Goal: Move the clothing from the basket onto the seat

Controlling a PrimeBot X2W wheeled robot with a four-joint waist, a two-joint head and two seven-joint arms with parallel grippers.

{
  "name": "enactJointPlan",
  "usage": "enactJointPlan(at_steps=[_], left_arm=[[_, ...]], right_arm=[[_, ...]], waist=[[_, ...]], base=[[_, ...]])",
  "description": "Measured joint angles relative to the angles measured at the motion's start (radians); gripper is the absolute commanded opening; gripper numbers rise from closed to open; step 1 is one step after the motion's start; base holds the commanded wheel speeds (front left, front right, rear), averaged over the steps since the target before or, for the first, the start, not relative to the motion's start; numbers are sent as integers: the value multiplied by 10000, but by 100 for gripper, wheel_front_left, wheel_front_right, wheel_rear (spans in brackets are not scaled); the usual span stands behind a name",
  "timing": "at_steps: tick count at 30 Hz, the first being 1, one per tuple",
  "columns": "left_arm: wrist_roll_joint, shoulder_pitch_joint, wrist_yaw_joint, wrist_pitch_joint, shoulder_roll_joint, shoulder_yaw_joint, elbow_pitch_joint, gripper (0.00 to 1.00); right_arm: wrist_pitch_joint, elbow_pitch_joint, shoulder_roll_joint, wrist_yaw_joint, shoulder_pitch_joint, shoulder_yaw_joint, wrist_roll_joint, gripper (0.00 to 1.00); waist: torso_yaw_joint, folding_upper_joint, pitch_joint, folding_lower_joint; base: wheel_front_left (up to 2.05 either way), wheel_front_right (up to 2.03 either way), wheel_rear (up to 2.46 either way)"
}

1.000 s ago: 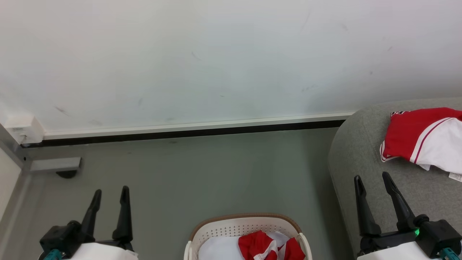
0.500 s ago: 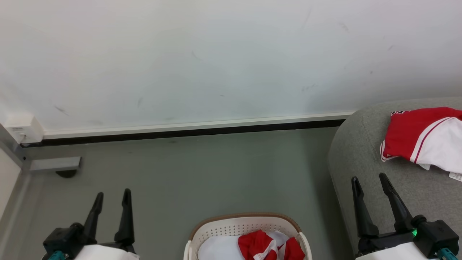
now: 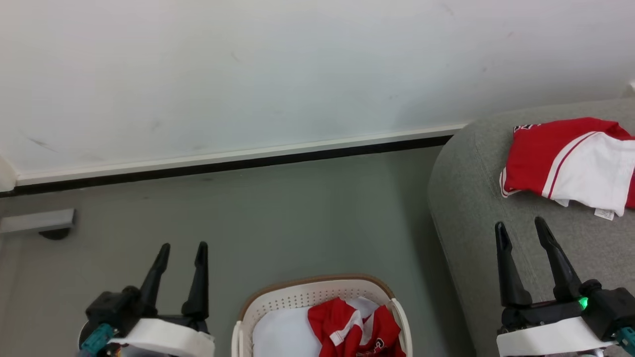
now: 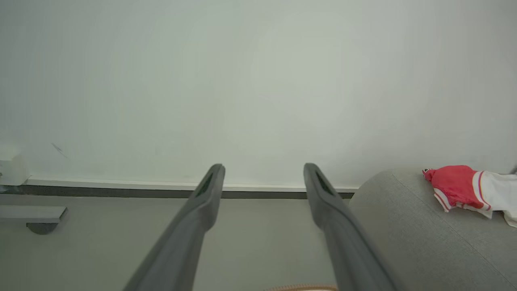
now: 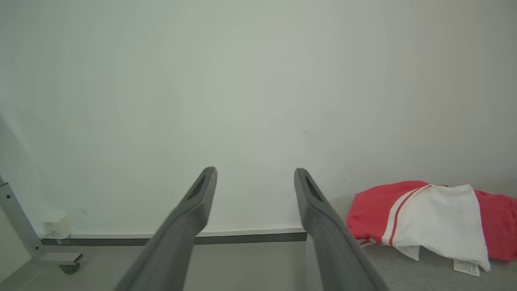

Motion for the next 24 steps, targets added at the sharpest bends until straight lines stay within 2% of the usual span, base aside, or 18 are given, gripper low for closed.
enactJointPlan(at_steps=[9, 10, 12, 24], left_arm=[[-397, -1013, 0, 0, 644, -1923, 681, 100], [-594, -1265, 0, 58, 800, -2345, 1005, 100], [-644, -1400, 0, 117, 884, -2583, 1156, 100], [-1340, -2999, 0, 1601, 1718, -5241, 2811, 100]], right_arm=[[0, -372, 0, 0, -533, -339, -42, 100], [0, -439, -2, 2, -604, -410, 90, 100], [0, -493, 0, 0, -658, -437, 303, 100], [0, -1133, -2, 0, -1116, -424, 723, 100]], waist=[[-802, 0, 951, 1], [-1021, 0, 1167, 1], [-1131, 0, 1285, 1], [-2319, 0, 2807, 2]], base=[[0, 0, 0], [0, 0, 0], [0, 0, 0], [0, 0, 0]])
